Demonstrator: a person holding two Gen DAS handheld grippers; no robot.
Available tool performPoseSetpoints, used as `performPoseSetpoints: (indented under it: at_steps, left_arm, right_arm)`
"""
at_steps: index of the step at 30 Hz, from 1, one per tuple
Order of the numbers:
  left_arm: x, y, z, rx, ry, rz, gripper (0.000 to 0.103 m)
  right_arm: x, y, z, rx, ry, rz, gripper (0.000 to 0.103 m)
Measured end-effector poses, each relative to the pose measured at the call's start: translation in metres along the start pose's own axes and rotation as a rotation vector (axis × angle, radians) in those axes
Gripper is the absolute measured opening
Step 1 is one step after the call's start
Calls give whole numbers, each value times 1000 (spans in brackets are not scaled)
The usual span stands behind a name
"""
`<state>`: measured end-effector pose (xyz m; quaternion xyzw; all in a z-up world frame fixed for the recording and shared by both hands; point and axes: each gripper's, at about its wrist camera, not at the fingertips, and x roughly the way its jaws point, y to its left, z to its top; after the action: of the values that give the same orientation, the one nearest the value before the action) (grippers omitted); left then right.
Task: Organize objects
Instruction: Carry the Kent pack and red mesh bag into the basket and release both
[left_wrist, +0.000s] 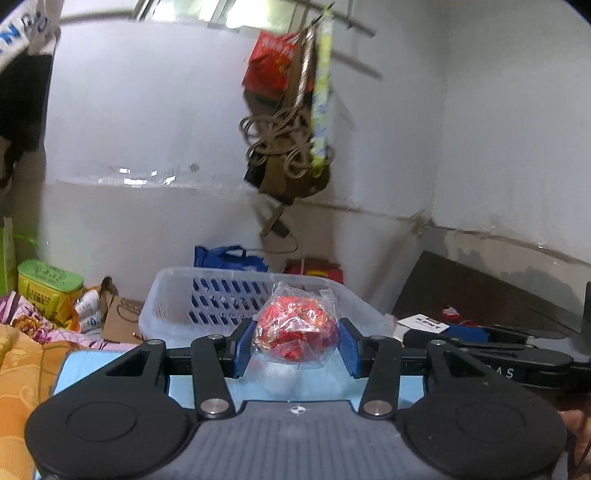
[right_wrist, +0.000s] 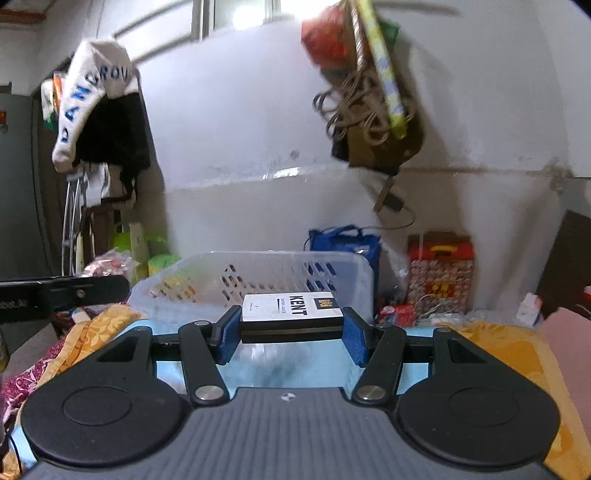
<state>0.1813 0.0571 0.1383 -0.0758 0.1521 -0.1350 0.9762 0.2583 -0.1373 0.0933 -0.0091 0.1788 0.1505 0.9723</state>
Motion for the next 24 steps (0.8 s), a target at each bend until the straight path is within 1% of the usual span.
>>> performPoseSetpoints:
  at_steps: [2, 4, 6, 8, 10, 12, 15, 16, 17, 18, 19, 20, 21, 24]
  left_arm:
    - [31, 7, 23, -14, 68, 27, 52]
    - [60, 13, 38, -27, 135, 46, 52]
    - [86, 18, 44, -40, 196, 78, 52]
    - [105, 20, 45, -39, 242, 100, 52]
    - [116, 20, 43, -31, 264, 115, 52]
    - [118, 21, 39, -24, 276, 118, 52]
    - [121, 23, 34, -16, 261, 131, 52]
    - [121, 23, 33, -12, 251, 135, 54]
    - [120, 24, 31, -8, 231, 142, 72]
    - [120, 26, 32, -10, 212, 151, 86]
    - [121, 28, 34, -17, 197, 163, 103]
    - [118, 31, 33, -27, 177, 173, 103]
    - [115, 33, 32, -35, 165, 174, 103]
    - [102, 36, 29, -46, 130, 187, 103]
  right_arm:
    - [32, 1, 23, -16, 77, -19, 60]
    - [60, 4, 36, -48, 151, -19, 60]
    - [78, 6, 40, -64, 193, -48, 60]
    - [89, 6, 39, -54, 212, -46, 60]
    - [94, 3, 35, -44, 221, -46, 60]
    - [101, 1, 30, -49, 237, -53, 60]
    - [105, -2, 24, -49, 248, -58, 60]
    - [105, -2, 22, -49, 241, -62, 61]
    - [104, -2, 22, -59, 224, -66, 65]
    - [103, -2, 24, -68, 211, -79, 94]
    - [102, -2, 24, -69, 202, -100, 103]
    - [98, -3, 24, -64, 175, -121, 103]
    - [94, -5, 25, -56, 157, -122, 103]
    - [83, -10, 25, -6, 149, -89, 103]
